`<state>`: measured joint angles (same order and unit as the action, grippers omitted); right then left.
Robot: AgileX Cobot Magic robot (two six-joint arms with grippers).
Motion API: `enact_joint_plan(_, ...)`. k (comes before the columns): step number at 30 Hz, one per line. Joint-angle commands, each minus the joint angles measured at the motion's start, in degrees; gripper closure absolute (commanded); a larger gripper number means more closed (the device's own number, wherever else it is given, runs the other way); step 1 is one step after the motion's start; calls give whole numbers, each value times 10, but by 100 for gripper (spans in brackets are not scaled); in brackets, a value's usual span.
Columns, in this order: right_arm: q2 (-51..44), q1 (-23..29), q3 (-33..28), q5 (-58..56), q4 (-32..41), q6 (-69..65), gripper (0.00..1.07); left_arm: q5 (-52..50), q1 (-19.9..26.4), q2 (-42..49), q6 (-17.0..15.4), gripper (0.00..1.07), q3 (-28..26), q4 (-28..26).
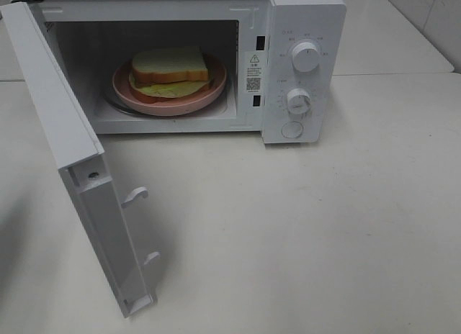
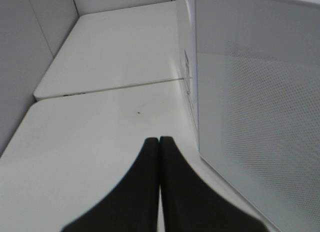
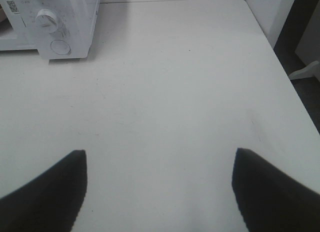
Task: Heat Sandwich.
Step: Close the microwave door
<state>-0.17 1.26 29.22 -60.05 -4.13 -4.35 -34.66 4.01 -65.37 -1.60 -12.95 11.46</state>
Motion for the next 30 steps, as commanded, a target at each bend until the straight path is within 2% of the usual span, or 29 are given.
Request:
enact_joint_plan(1, -16, -2, -2, 6, 1, 2, 31, -49, -2, -41, -40, 107, -3, 44)
enact_joint_plan(5, -16, -2, -2, 6, 1, 2, 31, -69, -2, -93, -57, 107, -28, 121)
enact_joint_plan(6, -16, -2, -2, 6, 1, 2, 31, -69, -2, -93, -57, 107, -28, 121)
enact_joint_plan(7, -16, -2, -2, 6, 1, 2, 31, -93, -2, -107, -80, 107, -35, 148)
enact_joint_plan(9, -16, -2, -2, 6, 1, 2, 31, -132, -2, -120, -100, 107, -35, 166)
enact_joint_plan(12, -16, -2, -2, 6, 1, 2, 31, -178, -2, -141, -109, 107, -35, 182)
enact_joint_plan(15, -16, -2, -2, 6, 1, 2, 31, -186, -2, -155, -109, 107, -35, 183)
enact_joint_plan(20, -16, -2, -2, 6, 1, 2, 31, -195, -41, -181, -100, 107, -43, 179)
enact_joint_plan(21, -16, -2, -2, 6, 1, 2, 31, -191, -62, -186, -76, 107, -50, 168)
enact_joint_plan(23, -16, -2, -2, 6, 1, 2, 31, -187, -82, -193, -57, 107, -58, 145)
enact_joint_plan(24, -16, -2, -2, 6, 1, 2, 31, -187, -82, -193, -57, 107, -58, 145)
enact_joint_plan(28, -16, -1, -2, 6, 1, 2, 31, -179, -144, -214, -54, 107, -87, 84)
enact_joint_plan(30, -16, -1, -2, 6, 1, 2, 31, -178, -153, -218, -53, 107, -92, 79)
